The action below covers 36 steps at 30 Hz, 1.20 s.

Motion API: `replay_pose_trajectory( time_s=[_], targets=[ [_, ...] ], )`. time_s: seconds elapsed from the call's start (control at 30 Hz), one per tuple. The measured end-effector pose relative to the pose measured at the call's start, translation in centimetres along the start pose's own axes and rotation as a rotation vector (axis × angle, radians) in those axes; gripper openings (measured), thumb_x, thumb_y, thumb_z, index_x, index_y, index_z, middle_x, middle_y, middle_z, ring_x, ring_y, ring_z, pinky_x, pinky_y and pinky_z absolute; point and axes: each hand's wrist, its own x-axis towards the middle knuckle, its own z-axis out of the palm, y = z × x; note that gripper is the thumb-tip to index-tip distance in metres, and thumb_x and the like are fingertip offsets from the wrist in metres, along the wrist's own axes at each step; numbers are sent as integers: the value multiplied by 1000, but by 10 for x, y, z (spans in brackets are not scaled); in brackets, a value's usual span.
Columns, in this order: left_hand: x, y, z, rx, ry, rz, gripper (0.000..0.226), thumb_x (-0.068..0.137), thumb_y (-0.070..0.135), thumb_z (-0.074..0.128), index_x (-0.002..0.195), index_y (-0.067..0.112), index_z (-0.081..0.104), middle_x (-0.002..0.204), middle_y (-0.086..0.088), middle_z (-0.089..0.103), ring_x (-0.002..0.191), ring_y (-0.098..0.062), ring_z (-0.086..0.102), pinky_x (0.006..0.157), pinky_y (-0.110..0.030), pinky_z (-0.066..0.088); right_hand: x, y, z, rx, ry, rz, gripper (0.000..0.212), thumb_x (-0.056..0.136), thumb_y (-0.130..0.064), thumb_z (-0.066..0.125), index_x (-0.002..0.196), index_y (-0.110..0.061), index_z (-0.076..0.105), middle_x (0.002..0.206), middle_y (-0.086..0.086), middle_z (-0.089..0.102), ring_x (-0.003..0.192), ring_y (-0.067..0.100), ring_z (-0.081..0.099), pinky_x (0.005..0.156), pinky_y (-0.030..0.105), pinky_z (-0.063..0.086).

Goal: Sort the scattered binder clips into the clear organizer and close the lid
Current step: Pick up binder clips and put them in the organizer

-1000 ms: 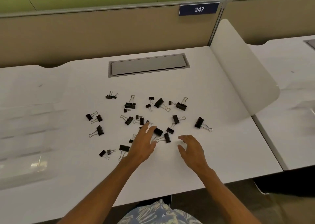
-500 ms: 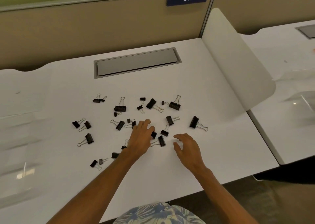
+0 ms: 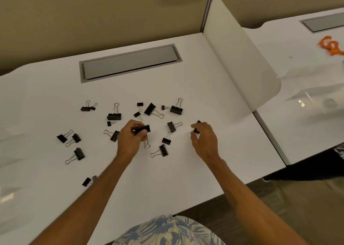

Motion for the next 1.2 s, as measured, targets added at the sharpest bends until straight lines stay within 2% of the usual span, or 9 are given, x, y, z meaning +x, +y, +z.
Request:
replay_pose_trajectory(
  time_s=[0.1,0.23,0.5,0.6,0.7,0.77,0.87,1.07,1.2],
  targets=[
    [-2,15,6,-186,-43,-75,24,84,-4,69,103,10,66,95,-15,71,74,-28,72,74,-34,60,18,7,-6,-87,-17,16,40,87,-13,69,126,-12,60,126,7,58,116,23,50,98,37,46],
    [-10,22,19,-356,-111,-187,36,82,-4,72,115,7,61,94,-18,72,78,-28,70,79,-36,59,32,17,-9,-228,-163,63,65,83,-21,74,141,-13,46,140,8,47,128,27,41,107,38,32],
    [-30,7,27,-447,-120,-307,34,86,-6,65,117,5,57,105,-16,71,86,-27,68,88,-39,55,39,28,-12,-314,-200,28,56,87,-27,71,136,-13,51,129,7,55,119,27,45,100,38,31],
    [-37,3,22,-456,-121,-313,31,86,-6,65,116,2,59,106,-17,72,88,-28,69,88,-38,55,34,21,-13,-136,-143,82,59,81,-31,78,131,-12,55,122,6,53,108,24,53,92,32,41],
    [-46,2,16,-461,-97,-323,31,84,-5,68,113,2,62,104,-16,73,91,-29,70,85,-36,56,23,2,-16,235,-87,229,55,73,-28,86,118,-17,58,111,2,55,88,20,62,75,25,49],
    [-54,3,10,-461,-78,-328,31,83,-5,70,112,1,63,104,-17,73,93,-30,71,83,-35,57,13,-14,-20,475,-134,330,52,71,-22,87,113,-18,56,105,2,63,77,19,66,66,27,51],
    [-69,2,1,-487,-39,-343,32,81,-5,71,112,1,63,102,-19,73,94,-35,71,87,-41,57,-4,-34,-22,726,-267,377,50,72,-6,86,111,-10,55,97,12,69,62,20,64,53,29,49],
    [-110,-15,-30,-526,64,-324,32,84,-1,70,115,1,63,102,-19,73,93,-33,72,78,-36,60,-33,-70,-9,913,-433,370,27,88,-4,70,112,-4,58,94,20,73,70,29,69,60,34,55],
    [-136,-29,-55,-554,148,-311,29,90,7,64,118,0,62,109,-18,72,97,-33,71,86,-42,58,-48,-92,6,858,-530,350,24,89,-6,70,111,-3,61,95,15,75,79,24,71,76,40,58]
  ],
)
